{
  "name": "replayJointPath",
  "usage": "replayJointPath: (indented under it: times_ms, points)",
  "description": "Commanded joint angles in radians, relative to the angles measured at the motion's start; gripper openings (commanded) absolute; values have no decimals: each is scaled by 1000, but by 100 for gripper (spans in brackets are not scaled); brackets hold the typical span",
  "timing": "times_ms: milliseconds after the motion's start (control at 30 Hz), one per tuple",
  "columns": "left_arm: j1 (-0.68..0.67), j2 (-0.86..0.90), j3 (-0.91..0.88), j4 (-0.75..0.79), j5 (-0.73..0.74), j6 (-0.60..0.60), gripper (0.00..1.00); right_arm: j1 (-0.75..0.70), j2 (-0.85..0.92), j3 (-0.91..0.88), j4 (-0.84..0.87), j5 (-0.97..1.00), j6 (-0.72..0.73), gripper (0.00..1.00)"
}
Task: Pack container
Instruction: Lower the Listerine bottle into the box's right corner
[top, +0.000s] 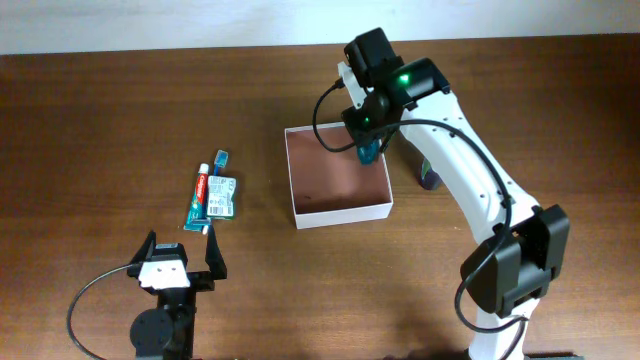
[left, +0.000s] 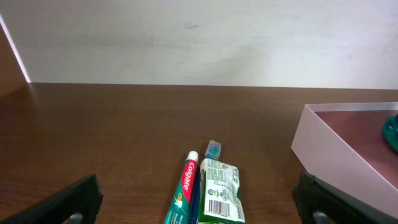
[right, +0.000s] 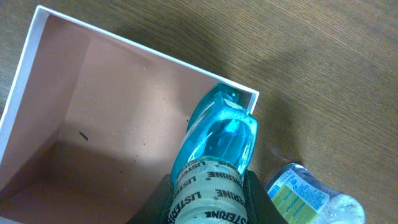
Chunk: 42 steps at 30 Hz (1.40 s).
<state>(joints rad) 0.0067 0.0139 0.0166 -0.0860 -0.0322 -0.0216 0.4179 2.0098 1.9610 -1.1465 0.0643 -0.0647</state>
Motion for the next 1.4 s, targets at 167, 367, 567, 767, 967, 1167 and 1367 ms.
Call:
replayJointPath:
  times_ms: [167,367,567,767,967,1167,1367]
  points:
    - [-4,-8,-8,3,14,16,99,0,-4,-24,46,23,-7,15]
    - [-4,-8,-8,3,14,16,99,0,-4,-43,74,23,-7,15]
    - [-4,-8,-8,3,14,16,99,0,-4,-43,82,23,-7,15]
    - [-4,-8,-8,3,14,16,99,0,0,-43,84,23,-22,15]
    - [-4,-8,-8,3,14,16,99,0,9,-43,61,23,-144,19]
    - [-4,-8,-8,3,14,16,99,0,9,-43,61,21,-164,19]
    - [-4,-8,-8,3,14,16,99,0,10,-43,63,19,-164,19]
